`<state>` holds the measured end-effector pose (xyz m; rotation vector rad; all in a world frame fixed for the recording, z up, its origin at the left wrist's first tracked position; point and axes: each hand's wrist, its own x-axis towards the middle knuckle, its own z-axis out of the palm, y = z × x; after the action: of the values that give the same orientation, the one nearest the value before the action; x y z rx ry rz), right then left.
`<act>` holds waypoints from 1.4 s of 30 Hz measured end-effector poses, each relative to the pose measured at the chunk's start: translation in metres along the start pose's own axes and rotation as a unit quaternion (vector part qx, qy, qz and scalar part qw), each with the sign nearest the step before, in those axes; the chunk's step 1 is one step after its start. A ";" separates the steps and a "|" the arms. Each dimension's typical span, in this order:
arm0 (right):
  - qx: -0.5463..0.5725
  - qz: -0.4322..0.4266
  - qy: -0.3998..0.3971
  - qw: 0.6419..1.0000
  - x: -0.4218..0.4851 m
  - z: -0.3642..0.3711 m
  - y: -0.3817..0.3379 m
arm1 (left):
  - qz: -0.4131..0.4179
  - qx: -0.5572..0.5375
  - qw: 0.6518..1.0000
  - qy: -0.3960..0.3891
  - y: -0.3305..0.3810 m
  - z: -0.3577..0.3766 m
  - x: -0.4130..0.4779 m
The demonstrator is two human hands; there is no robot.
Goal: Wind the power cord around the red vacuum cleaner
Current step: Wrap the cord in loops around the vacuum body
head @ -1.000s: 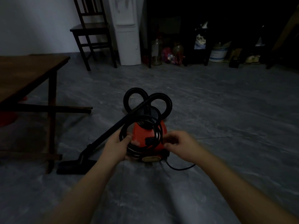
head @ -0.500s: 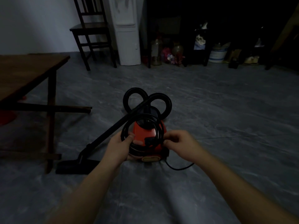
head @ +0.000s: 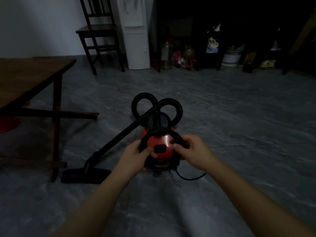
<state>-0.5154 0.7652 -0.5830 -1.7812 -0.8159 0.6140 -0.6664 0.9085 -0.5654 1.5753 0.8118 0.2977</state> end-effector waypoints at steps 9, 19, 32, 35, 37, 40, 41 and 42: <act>-0.147 -0.042 -0.050 0.987 -0.006 -0.008 -0.007 | 0.059 0.124 0.989 -0.057 0.001 -0.011 -0.003; -0.200 -0.041 -0.089 0.975 -0.006 -0.008 -0.004 | 0.141 0.411 0.901 -0.016 -0.009 -0.021 0.004; -0.075 -0.008 -0.084 0.994 -0.001 -0.015 -0.003 | 0.151 0.235 0.959 -0.053 -0.003 -0.020 0.012; -0.089 -0.011 -0.058 0.994 0.001 -0.014 0.000 | 0.141 0.277 0.948 -0.068 -0.006 -0.023 0.014; -0.092 -0.018 -0.044 0.995 0.001 -0.013 0.000 | 0.155 0.353 0.921 -0.054 -0.006 -0.023 0.014; -0.093 -0.020 -0.032 0.995 0.000 -0.012 -0.001 | 0.171 0.377 0.909 -0.047 -0.003 -0.022 0.011; -0.089 -0.019 -0.022 0.996 0.000 -0.012 -0.002 | 0.167 0.361 0.916 -0.050 -0.002 -0.022 0.011; -0.084 -0.021 -0.010 0.996 0.000 -0.013 -0.002 | 0.159 0.339 0.926 -0.053 0.000 -0.021 0.010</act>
<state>-0.5067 0.7582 -0.5765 -1.9058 -0.9401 0.5501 -0.6726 0.9313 -0.5639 2.3642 0.5942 0.1634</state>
